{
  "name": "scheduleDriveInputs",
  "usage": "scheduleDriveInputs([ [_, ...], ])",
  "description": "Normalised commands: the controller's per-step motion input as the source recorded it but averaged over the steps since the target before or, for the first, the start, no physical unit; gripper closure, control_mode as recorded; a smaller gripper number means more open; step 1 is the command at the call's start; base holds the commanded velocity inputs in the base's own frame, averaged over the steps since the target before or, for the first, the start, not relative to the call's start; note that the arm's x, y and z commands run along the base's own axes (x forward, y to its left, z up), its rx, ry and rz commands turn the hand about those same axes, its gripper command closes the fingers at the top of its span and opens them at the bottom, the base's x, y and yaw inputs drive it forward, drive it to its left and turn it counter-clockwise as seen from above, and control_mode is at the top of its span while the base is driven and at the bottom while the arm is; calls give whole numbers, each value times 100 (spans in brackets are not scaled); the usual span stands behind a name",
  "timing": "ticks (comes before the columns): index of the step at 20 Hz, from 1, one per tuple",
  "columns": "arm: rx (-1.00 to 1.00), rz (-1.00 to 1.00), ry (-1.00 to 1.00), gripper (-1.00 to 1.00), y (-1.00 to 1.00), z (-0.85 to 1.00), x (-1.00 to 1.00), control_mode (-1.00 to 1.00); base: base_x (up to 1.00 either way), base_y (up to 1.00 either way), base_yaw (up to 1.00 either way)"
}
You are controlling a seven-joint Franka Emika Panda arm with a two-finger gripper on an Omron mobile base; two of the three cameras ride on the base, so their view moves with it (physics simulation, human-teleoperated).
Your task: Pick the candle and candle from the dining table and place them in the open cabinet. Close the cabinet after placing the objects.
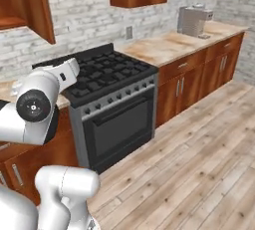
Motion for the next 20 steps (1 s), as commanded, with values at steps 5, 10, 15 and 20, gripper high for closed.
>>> scheduleDriveInputs([
  [5, 0, 0, 0, -100, 0, 0, 0, 100, -42, -1, -55],
  [10, 0, 0, 0, -100, 0, 0, 0, 100, -40, -4, -53],
  [15, 0, 0, 0, -100, 0, 0, 0, 100, -32, 0, -51],
  [20, 0, 0, 0, -100, 0, 0, 0, 100, -22, 1, -50],
])
